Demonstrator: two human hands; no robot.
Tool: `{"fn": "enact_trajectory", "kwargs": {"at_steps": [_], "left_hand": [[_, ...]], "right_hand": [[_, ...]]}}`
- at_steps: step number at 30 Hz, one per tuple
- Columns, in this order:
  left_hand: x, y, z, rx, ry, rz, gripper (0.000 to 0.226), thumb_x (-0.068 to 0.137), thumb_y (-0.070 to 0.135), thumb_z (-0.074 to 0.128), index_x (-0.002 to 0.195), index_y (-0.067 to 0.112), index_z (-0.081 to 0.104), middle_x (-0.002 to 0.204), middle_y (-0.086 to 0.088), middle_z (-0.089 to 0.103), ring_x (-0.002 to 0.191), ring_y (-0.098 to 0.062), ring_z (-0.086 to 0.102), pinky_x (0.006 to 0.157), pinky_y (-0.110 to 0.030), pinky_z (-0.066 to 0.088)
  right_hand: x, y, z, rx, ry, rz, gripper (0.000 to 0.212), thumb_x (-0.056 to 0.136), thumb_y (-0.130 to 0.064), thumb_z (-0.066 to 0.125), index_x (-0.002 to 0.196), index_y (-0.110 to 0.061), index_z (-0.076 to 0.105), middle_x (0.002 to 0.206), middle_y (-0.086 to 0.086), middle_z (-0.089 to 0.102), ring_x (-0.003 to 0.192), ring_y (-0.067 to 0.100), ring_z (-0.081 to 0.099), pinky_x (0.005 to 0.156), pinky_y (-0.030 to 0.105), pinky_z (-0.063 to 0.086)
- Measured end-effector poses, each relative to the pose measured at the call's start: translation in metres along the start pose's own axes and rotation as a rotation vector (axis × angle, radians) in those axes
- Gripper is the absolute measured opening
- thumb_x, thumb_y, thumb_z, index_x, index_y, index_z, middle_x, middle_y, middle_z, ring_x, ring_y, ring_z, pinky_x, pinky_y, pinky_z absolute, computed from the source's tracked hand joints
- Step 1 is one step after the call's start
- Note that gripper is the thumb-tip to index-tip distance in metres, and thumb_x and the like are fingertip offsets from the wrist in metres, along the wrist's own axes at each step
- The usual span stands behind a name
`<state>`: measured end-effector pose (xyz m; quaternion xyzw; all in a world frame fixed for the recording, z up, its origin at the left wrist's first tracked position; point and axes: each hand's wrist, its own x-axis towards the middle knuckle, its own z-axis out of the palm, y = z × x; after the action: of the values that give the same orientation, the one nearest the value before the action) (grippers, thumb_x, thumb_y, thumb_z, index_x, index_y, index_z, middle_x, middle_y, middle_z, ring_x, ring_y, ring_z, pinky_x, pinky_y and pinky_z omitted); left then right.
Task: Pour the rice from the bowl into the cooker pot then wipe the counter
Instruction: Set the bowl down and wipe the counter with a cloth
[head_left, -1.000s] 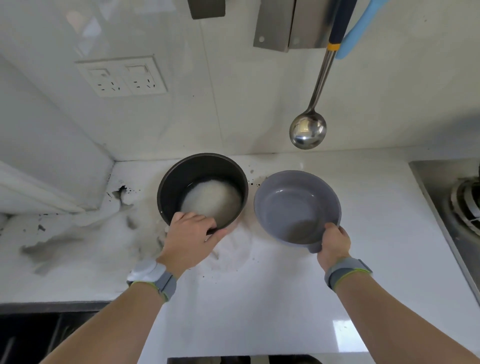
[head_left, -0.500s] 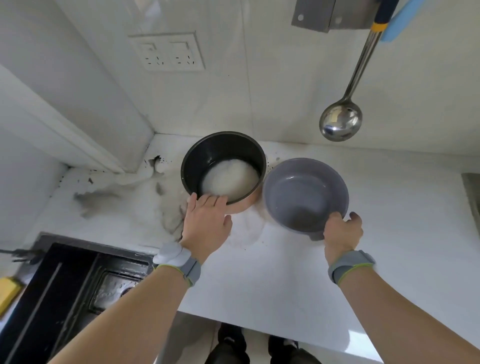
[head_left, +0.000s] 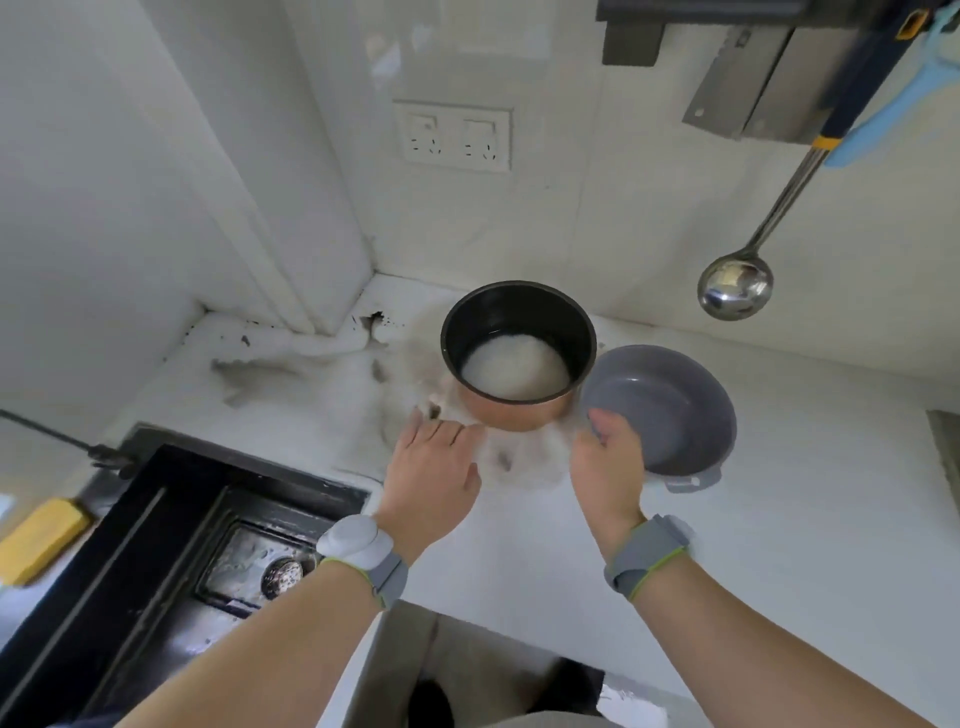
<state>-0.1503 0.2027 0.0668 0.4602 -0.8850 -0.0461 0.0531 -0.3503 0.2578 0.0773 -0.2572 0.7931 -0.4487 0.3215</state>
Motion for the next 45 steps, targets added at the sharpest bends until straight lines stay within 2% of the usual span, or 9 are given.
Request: {"fn": "enact_trajectory", "kwargs": {"at_steps": [6,10,16,24,27,33,35,38,45], "left_hand": [[-0.105,-0.070,0.000,-0.271,0.031,-0.439,0.037,0.093,0.028,0.051,0.127,0.024,0.066,0.110,0.002,0.074,0.105,-0.028,0.067,0.101,-0.040,0.045],[-0.205,-0.113,0.006,-0.405,0.077,-0.779,0.020,0.089,0.024,0.042,0.091,0.031,0.060,0.089,0.007,0.069,0.088,-0.026,0.066,0.073,-0.033,0.042],[-0.380,-0.131,0.023,-0.565,0.206,-1.320,0.028,0.096,0.028,0.049,0.117,0.030,0.067,0.114,0.008,0.075,0.109,-0.019,0.067,0.095,-0.037,0.051],[-0.533,-0.116,0.035,-0.737,0.403,-1.987,0.037,0.091,0.019,0.055,0.126,0.020,0.065,0.121,-0.004,0.068,0.113,-0.028,0.064,0.088,-0.034,0.046],[-0.556,-0.122,0.047,-1.192,0.713,-2.276,0.029,0.096,0.022,0.054,0.121,0.009,0.061,0.100,-0.007,0.064,0.089,-0.027,0.063,0.077,-0.034,0.047],[-0.549,-0.135,0.058,-1.937,1.266,-2.304,0.045,0.105,0.041,0.051,0.140,0.013,0.050,0.135,-0.026,0.051,0.118,-0.042,0.062,0.089,-0.043,0.057],[-0.548,-0.138,0.060,-2.014,1.301,-2.280,0.030,0.105,0.039,0.049,0.100,0.012,0.061,0.097,-0.020,0.067,0.081,-0.031,0.065,0.066,-0.036,0.056],[-0.550,-0.144,0.060,-2.058,1.305,-2.246,0.035,0.106,0.041,0.046,0.089,0.013,0.058,0.065,-0.014,0.074,0.075,-0.029,0.066,0.072,-0.038,0.055],[-0.535,-0.146,0.046,-1.969,1.161,-2.115,0.040,0.103,0.036,0.039,0.104,0.012,0.071,0.097,-0.009,0.080,0.086,-0.024,0.073,0.076,-0.032,0.058]], "right_hand": [[-0.059,-0.006,0.090,-0.196,-0.326,-0.054,0.036,0.102,-0.013,0.048,0.133,-0.018,0.066,0.134,0.002,0.065,0.116,0.021,0.058,0.096,0.032,0.044],[-0.120,-0.006,0.173,-0.469,-0.687,-0.110,0.033,0.100,-0.017,0.051,0.128,-0.020,0.068,0.124,0.000,0.067,0.119,0.025,0.061,0.100,0.036,0.049],[-0.254,0.026,0.282,-0.845,-1.216,-0.268,0.025,0.097,-0.017,0.056,0.112,-0.007,0.074,0.108,0.014,0.074,0.097,0.025,0.064,0.088,0.036,0.050],[-0.423,0.063,0.361,-1.087,-1.572,-0.850,0.035,0.097,-0.019,0.053,0.128,-0.013,0.068,0.132,0.014,0.064,0.125,0.036,0.059,0.099,0.038,0.048],[-0.472,0.089,0.378,-1.172,-1.682,-1.038,0.041,0.099,-0.023,0.053,0.138,-0.012,0.059,0.138,0.015,0.055,0.130,0.037,0.054,0.105,0.043,0.047],[-0.498,0.139,0.382,-1.480,-1.680,-1.140,0.060,0.095,-0.046,0.059,0.144,-0.015,0.042,0.138,0.018,0.049,0.125,0.041,0.054,0.101,0.046,0.050],[-0.501,0.154,0.379,-1.556,-1.611,-1.229,0.069,0.090,-0.049,0.064,0.144,-0.014,0.039,0.138,0.018,0.050,0.121,0.038,0.056,0.098,0.044,0.049],[-0.502,0.162,0.378,-1.564,-1.533,-1.390,0.071,0.090,-0.033,0.064,0.151,-0.012,0.033,0.137,0.018,0.056,0.121,0.037,0.058,0.098,0.043,0.045],[-0.482,0.121,0.363,-1.297,-1.504,-1.301,0.056,0.086,-0.019,0.056,0.141,-0.019,0.042,0.122,0.012,0.065,0.110,0.039,0.063,0.089,0.044,0.046]]}}
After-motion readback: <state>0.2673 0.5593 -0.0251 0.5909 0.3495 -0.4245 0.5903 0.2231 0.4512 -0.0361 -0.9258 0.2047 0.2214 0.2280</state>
